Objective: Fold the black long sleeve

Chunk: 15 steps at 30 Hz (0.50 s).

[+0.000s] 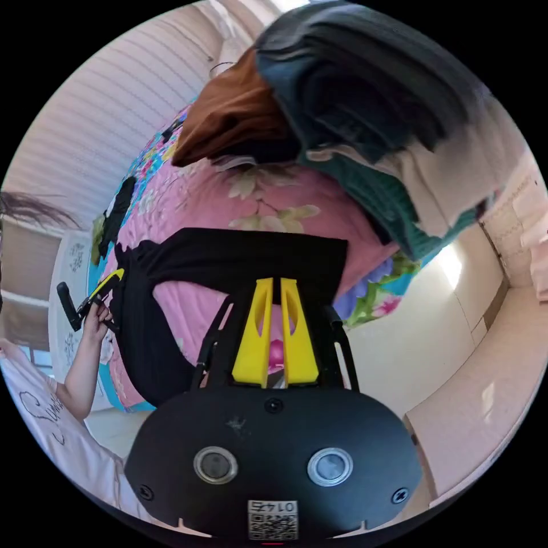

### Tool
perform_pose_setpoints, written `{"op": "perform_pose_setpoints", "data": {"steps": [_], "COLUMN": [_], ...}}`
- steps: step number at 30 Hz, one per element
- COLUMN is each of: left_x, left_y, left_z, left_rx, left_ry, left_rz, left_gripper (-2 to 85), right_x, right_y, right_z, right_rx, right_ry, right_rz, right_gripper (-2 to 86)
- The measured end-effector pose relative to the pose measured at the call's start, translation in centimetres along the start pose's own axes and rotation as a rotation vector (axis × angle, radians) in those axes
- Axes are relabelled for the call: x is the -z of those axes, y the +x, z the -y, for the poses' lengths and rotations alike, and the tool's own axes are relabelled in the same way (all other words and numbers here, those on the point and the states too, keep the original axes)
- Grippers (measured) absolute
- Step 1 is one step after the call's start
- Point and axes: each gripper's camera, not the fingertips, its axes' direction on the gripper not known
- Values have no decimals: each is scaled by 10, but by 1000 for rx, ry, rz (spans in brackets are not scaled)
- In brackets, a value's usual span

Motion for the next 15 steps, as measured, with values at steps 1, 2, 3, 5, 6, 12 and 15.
{"op": "perform_pose_setpoints", "data": {"steps": [1, 2, 3, 5, 6, 12, 15], "left_x": [5, 16, 28, 44, 48, 21, -12], "left_y": [-15, -42, -65, -96, -105, -166, -177], "left_z": [-7, -16, -19, -15, -12, 35, 35], "left_rx": [24, 53, 66, 81, 84, 86, 62], "left_ry": [-7, -14, -8, 30, 48, 17, -152], "left_rz": [21, 57, 96, 159, 176, 189, 114], "left_gripper": [3, 11, 29, 44, 48, 66, 4], "right_x": [-12, -19, -34, -56, -71, -136, -162], "right_y": [-34, -52, -87, -138, -171, -328, -393], "right_z": [9, 15, 26, 42, 51, 81, 101], "right_rx": [88, 133, 213, 330, 391, 638, 698], "right_ry": [-25, -41, -68, -92, -101, -192, -207], "right_rz": [22, 34, 61, 123, 169, 335, 366], "right_gripper": [16, 16, 16, 17, 18, 26, 33]}}
